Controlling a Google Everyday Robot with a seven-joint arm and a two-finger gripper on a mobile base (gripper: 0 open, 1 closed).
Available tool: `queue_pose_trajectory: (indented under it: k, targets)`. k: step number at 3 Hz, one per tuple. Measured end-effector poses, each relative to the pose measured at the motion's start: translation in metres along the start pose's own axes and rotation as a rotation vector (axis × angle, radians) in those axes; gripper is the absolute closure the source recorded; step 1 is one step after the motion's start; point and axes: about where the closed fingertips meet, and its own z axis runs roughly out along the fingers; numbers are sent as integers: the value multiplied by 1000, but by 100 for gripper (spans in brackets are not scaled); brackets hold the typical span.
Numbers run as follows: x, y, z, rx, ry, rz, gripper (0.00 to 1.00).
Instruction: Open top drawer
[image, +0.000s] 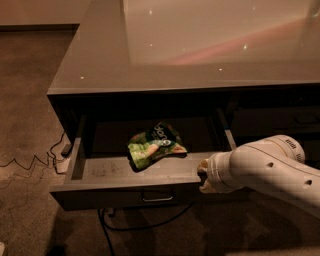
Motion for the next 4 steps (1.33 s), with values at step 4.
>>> queue_pose_trajectory:
  k: [4]
  targets:
    - [0,0,0,0,0,0,0]
